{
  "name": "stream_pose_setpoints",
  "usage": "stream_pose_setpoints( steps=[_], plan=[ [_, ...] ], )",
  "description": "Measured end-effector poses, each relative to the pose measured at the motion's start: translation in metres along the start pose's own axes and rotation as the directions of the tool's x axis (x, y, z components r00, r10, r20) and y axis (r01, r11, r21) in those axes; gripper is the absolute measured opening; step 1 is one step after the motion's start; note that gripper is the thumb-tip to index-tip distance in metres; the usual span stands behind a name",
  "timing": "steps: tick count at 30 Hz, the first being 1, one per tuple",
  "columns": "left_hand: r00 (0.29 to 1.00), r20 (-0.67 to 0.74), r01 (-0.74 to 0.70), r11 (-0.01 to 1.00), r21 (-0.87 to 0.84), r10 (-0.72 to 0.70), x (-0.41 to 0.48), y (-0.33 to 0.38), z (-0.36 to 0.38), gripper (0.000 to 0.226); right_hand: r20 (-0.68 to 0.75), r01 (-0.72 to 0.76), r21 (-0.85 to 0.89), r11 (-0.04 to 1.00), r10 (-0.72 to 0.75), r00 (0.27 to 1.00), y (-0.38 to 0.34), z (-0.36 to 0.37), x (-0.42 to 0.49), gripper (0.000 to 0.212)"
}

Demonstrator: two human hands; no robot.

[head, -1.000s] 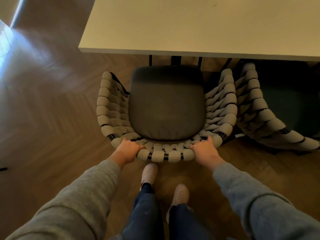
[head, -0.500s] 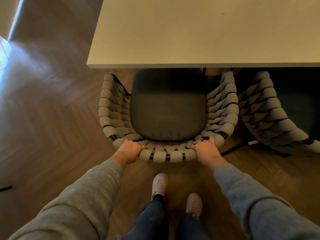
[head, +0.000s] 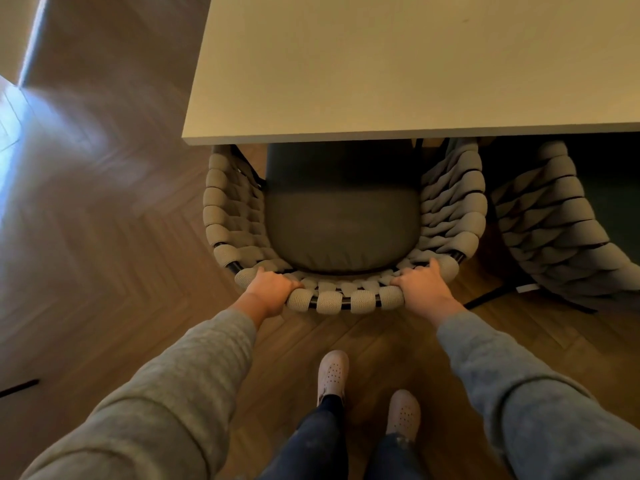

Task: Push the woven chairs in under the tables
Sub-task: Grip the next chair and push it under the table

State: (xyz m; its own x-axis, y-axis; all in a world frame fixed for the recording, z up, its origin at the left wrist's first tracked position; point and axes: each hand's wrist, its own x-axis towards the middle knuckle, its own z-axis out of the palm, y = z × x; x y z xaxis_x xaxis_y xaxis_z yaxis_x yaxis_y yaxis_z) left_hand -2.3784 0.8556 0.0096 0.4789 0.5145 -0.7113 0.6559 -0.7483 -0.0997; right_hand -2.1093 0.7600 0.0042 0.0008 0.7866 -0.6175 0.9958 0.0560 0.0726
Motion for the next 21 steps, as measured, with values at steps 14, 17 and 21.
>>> stream_pose_setpoints(
  steps=[14,17,21],
  plan=[
    [0.998,0.06,0.002,0.999,-0.034,0.0,0.004,0.013,-0.002,0.053,-0.023,0.028,0.104,0.994,-0.025,0.999,0.011,0.012,0.0,0.048],
    [0.99,0.138,-0.004,0.997,-0.073,0.015,0.005,0.012,-0.005,0.082,-0.081,0.113,0.197,0.974,-0.099,0.992,0.018,0.016,-0.005,0.076],
    [0.992,0.123,-0.002,0.96,-0.28,0.037,0.006,0.034,-0.031,0.099,-0.215,0.177,0.303,0.936,-0.114,0.97,0.045,0.022,-0.03,0.098]
  ],
)
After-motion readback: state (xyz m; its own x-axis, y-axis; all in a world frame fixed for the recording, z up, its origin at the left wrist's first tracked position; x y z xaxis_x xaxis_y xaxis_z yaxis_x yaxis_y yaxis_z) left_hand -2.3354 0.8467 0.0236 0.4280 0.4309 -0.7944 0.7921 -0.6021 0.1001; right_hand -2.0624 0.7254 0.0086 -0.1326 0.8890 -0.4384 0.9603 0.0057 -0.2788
